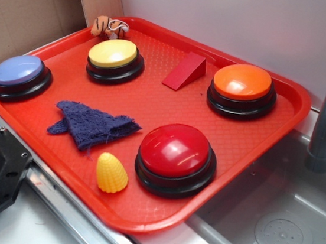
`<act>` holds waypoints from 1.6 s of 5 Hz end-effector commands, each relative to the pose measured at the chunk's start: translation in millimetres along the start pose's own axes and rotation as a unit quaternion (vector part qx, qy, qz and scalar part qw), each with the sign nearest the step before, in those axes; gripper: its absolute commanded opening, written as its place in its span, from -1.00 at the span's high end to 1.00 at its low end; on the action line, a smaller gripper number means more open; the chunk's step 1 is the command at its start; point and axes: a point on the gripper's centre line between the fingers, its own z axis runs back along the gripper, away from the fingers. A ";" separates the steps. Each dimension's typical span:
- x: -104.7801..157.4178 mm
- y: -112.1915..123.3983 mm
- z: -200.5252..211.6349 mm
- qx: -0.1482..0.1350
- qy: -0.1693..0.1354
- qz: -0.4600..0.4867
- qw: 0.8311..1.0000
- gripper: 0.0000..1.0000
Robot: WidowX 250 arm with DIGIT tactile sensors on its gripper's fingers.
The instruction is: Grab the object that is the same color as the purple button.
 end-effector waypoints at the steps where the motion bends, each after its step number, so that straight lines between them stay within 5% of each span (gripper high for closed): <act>1: 0.0 0.0 0.0 0.000 0.000 0.000 1.000 -1.00; 2: 13.4 -16.6 -33.9 0.058 0.004 -0.131 0.990 -1.00; 3: 21.6 -16.5 -72.6 0.079 0.018 -0.257 0.963 -1.00; 5: 17.6 -12.7 -138.0 0.034 0.056 -0.432 0.899 -1.00; 6: 17.2 -7.0 -172.4 0.010 0.089 -0.431 0.898 -1.00; 8: 23.6 -15.5 -210.8 -0.004 0.105 -0.417 0.903 -1.00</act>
